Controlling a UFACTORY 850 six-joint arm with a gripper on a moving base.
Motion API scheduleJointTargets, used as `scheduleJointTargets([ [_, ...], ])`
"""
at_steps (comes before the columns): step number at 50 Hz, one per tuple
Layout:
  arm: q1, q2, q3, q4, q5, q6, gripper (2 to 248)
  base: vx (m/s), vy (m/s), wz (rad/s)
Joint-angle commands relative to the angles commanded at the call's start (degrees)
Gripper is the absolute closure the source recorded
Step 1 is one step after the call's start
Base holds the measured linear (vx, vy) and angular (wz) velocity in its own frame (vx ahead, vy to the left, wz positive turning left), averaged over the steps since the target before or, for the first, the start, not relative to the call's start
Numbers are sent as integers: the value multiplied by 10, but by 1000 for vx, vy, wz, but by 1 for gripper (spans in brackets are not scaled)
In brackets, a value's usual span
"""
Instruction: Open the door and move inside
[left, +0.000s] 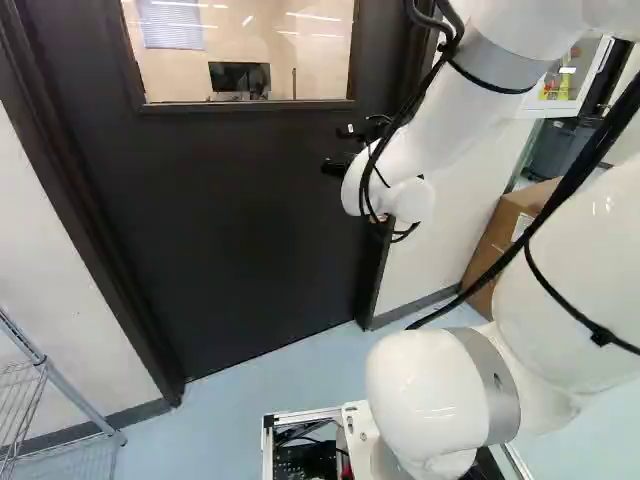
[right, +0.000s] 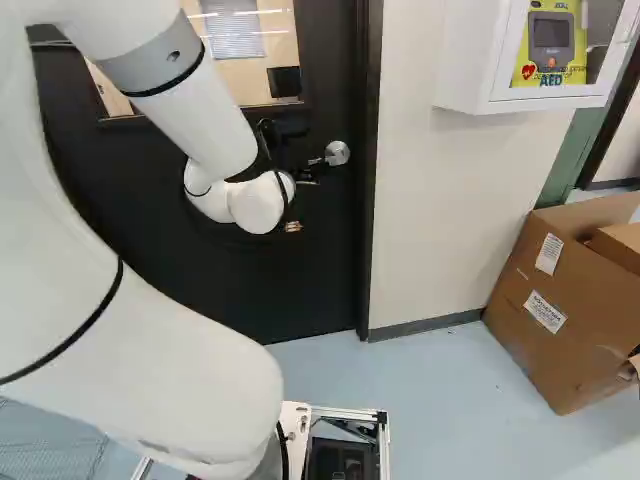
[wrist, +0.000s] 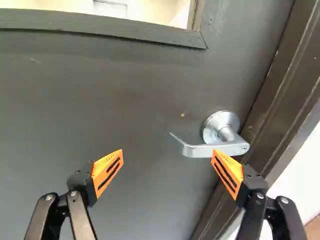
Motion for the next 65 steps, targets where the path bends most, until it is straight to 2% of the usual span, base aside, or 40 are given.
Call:
scheduleJointTargets([
  [31, -31, -29, -67, -124, 0, 0, 3, 0, 0, 0],
  [44, -35, -46, -89, -132, 0, 0, 3, 0, 0, 0],
  [65, -35, -65, -84, -132, 0, 0, 3, 0, 0, 0],
])
